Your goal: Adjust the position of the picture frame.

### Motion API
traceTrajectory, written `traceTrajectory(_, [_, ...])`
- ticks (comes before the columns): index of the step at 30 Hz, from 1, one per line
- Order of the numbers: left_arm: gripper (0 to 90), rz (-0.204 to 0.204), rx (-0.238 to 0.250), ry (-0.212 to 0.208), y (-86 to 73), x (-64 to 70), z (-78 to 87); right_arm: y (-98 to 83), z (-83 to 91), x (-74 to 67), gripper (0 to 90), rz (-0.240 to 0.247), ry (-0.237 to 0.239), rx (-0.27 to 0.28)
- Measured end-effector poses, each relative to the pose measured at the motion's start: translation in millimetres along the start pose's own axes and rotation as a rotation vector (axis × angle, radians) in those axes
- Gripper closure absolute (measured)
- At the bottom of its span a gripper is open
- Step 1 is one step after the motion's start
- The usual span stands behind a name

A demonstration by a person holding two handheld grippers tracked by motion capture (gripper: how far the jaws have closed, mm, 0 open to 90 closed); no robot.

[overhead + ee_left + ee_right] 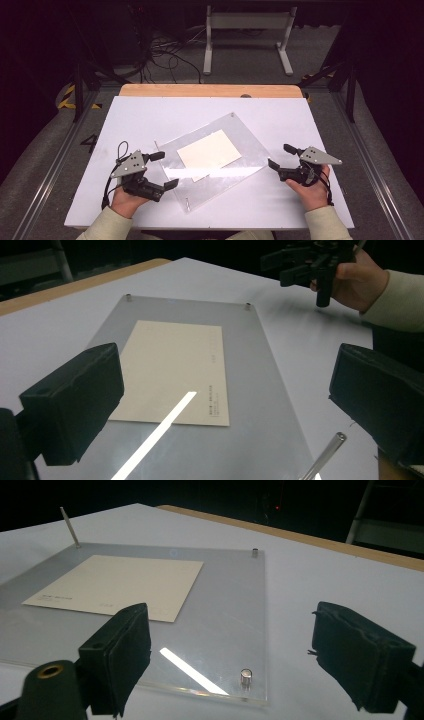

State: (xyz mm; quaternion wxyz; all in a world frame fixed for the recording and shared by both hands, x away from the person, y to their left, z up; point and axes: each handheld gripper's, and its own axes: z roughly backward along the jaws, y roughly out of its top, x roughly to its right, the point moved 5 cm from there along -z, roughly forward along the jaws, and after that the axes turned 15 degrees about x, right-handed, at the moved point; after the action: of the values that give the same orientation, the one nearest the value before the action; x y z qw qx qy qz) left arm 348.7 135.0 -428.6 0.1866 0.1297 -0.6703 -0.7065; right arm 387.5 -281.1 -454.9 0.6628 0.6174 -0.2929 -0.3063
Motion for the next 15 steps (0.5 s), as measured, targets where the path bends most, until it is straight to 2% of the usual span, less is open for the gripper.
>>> traceTrajectory(4, [3.0, -0.001, -0.024, -0.037, -5.5, 7.9, -5.7, 0.0, 0.1, 0.0, 16.2, -0.001, 0.000, 0.002])
traceTrajectory(8, [3.5, 0.025, -0.053, -0.087, -16.1, 11.7, -11.1, 0.0, 0.4, -0.2, 16.2, 0.000, 0.003, 0.002])
traceTrajectory(15, [5.0, 0.043, -0.089, -0.162, -25.6, 22.1, -17.3, 0.0, 0.4, 0.0, 16.4, -0.003, 0.007, 0.005])
